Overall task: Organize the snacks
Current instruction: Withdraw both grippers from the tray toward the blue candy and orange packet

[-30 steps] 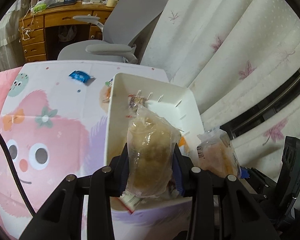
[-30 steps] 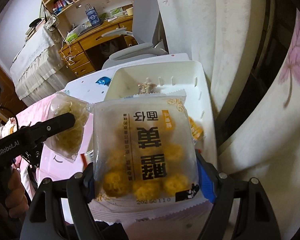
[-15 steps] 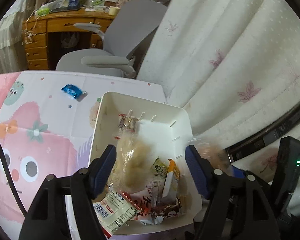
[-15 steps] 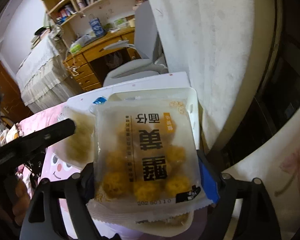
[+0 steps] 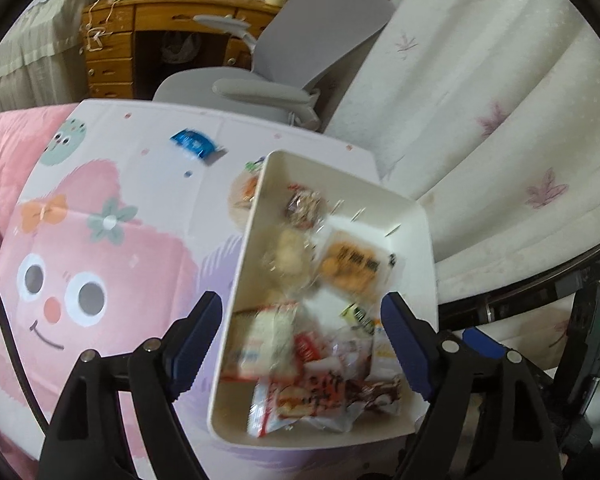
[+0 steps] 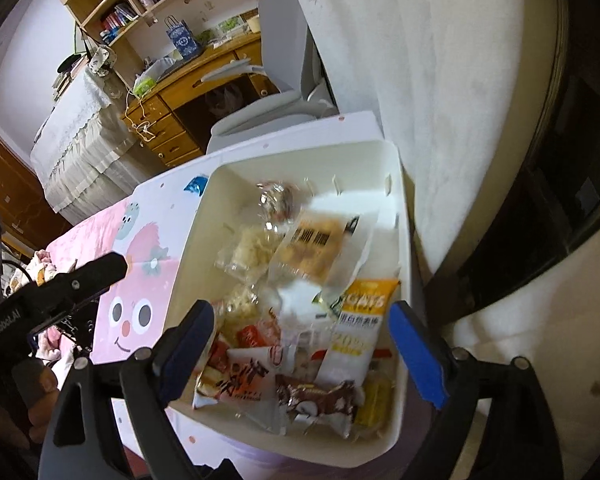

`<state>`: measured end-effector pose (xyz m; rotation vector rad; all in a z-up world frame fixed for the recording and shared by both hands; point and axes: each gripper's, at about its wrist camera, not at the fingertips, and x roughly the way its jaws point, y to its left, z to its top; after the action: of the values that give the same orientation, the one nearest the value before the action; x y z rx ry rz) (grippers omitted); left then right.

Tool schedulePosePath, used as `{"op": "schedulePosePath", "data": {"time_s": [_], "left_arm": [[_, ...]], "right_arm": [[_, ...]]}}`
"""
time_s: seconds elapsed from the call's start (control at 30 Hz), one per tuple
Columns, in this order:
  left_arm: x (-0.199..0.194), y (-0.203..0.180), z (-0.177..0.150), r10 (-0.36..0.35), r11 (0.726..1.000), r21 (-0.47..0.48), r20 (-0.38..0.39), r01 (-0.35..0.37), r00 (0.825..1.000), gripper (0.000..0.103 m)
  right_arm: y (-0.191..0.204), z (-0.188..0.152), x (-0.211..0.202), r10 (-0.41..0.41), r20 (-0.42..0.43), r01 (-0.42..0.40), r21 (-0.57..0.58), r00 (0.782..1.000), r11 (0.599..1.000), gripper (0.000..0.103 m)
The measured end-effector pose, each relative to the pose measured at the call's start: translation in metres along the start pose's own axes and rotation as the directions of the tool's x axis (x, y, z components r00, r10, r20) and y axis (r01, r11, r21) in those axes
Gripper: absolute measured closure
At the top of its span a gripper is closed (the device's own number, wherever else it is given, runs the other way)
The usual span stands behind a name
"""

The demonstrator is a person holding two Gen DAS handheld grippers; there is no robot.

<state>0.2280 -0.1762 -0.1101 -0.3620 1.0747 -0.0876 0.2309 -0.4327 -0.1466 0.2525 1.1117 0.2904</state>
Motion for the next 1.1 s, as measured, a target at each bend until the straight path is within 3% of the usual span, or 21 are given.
{"op": "schedulePosePath", "data": {"time_s": [0.27,0.6,1.0,1.1], "left_arm": [[-0.014,0.041,-0.023,0.024,0.999,-0.035,-0.034,-0.025,0.999,0.022],[-0.049,0.129,-0.043,0.038,0.997,-0.072,-0.070,-0.043,0.997,0.022],[-0.085,0.230,-0.037,0.038,0.999,-0.028,-0.118,-0.041,0.992,0.022],[-0.091,0.251,-0.029,0.037,0.999,-0.007,-0.121,-0.038,0.992,0.022]], "right_arm": [[0.013,-0.018,0.014,0.015,-0.071,-0.010,0.070,0.997,0.997,0.013],[0.066,-0.049,0.023,-0.027,-0.102,0.040,0.126,0.994,0.991,0.013],[0.135,-0.086,0.029,-0.049,-0.081,0.071,0.295,0.996,0.953,0.013],[0.144,-0.088,0.031,-0.053,-0.065,0.073,0.367,0.996,0.928,0.013]]}}
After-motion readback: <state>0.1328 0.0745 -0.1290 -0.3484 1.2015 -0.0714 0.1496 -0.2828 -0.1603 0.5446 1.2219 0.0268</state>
